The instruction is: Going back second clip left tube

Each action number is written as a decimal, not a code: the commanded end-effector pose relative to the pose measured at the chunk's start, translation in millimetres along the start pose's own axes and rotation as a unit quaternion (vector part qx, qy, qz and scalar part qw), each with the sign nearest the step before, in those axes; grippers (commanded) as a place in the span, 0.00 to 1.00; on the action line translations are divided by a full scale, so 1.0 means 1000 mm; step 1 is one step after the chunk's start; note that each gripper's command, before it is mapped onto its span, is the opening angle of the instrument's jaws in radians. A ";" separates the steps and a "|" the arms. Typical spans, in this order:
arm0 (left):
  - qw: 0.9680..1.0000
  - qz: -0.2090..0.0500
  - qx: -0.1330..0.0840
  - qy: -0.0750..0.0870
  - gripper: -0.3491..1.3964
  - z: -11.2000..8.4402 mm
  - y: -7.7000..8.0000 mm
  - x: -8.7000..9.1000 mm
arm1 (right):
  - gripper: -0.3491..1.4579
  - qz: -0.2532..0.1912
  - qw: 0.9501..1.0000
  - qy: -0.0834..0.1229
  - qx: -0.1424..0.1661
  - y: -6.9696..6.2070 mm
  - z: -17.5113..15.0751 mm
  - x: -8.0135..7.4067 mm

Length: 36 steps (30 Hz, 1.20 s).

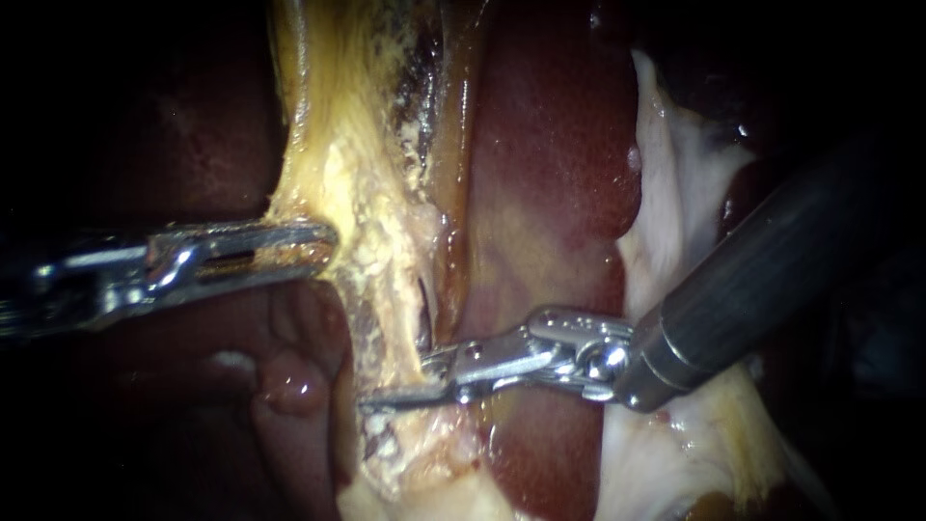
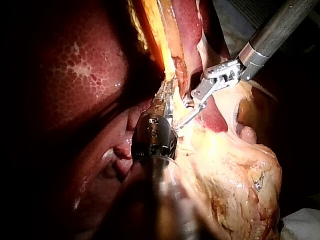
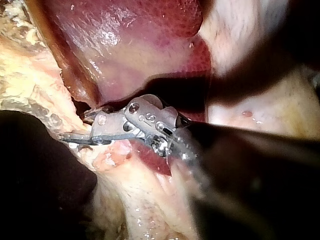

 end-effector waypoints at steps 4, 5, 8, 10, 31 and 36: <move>1.000 0.000 0.000 0.000 0.00 0.0000 0.0000 0.0000 | 0.00 0.000 1.000 -0.001 0.002 -0.0002 -0.0002 -0.0001; 1.000 0.000 0.000 0.000 0.00 0.0000 0.0000 0.0000 | 0.03 0.000 1.000 -0.001 0.003 -0.0002 -0.0002 0.0000; 1.000 0.000 0.000 0.000 0.00 0.0000 0.0000 0.0000 | 0.38 -0.002 1.000 0.002 -0.004 -0.0004 -0.0004 0.0003; 1.000 0.000 0.000 0.000 0.00 0.0000 0.0000 0.0000 | 0.45 -0.017 1.000 0.007 -0.012 -0.0005 -0.0006 0.0006; 1.000 0.001 0.001 0.000 0.00 -0.0001 0.0002 0.0001 | 0.52 -0.217 0.975 0.024 -0.026 -0.0050 -0.0124 0.0044; 1.000 0.001 0.000 -0.001 0.00 0.0002 0.0003 0.0003 | 0.52 -0.258 0.965 0.041 -0.030 -0.0060 -0.0162 0.0067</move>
